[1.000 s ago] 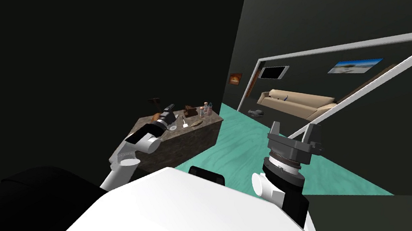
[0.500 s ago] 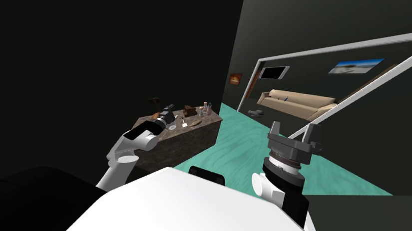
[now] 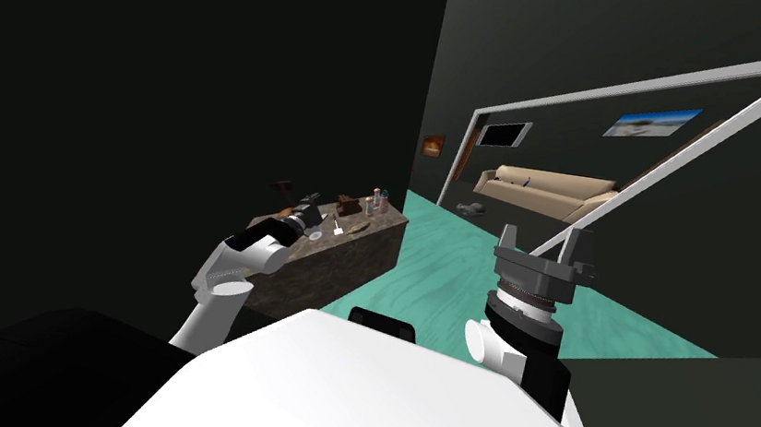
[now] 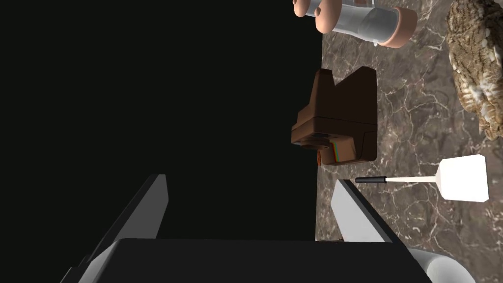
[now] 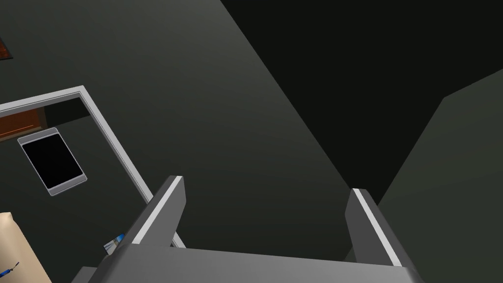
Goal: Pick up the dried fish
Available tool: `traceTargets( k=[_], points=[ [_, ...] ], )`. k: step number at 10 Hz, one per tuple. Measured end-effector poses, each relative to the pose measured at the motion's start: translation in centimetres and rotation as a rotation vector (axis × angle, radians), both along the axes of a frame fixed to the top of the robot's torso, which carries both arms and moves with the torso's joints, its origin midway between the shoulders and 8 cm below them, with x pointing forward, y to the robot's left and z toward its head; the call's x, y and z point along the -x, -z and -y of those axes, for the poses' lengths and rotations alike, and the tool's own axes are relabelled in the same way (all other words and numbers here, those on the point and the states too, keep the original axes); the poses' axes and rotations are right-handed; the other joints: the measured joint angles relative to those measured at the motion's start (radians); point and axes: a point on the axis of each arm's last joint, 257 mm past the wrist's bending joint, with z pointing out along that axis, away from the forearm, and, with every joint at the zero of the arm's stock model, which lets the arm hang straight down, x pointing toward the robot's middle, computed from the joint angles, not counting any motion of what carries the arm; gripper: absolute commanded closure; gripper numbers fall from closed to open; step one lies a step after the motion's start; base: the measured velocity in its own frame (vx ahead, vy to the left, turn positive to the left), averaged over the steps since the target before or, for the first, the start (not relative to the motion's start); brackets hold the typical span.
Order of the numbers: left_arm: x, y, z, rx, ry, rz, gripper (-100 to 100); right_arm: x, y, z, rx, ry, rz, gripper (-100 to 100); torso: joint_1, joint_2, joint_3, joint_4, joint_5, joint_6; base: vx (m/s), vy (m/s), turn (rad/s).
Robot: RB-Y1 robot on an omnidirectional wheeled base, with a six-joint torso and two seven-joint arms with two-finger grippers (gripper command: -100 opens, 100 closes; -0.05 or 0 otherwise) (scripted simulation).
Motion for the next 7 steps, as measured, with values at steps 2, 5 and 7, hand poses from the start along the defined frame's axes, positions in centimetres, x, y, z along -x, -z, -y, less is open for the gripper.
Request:
traceTargets(
  k=[2,5,7],
  points=[
    [-0.1,0.4,-0.4,0.021,-0.008,-0.033,-100,0.0,0.0,0.0,0.0,0.0,0.0,0,0.001,0.0,0.0,0.0,0.0,0.0,0.011,-0.034,-0.036],
    [0.0,1.1,-1.0,0.057,-0.022,-0.084,-100,0.0,0.0,0.0,0.0,0.0,0.0,0,0.002,0.0,0.0,0.0,0.0,0.0,0.015,-0.024,-0.031],
    [0.1,1.5,-1.5,0.093,-0.033,-0.12,-100,0.0,0.0,0.0,0.0,0.0,0.0,0,0.0,-0.001,-0.001,0.0,0.0,0.0,0.032,-0.043,-0.052]
  ],
)
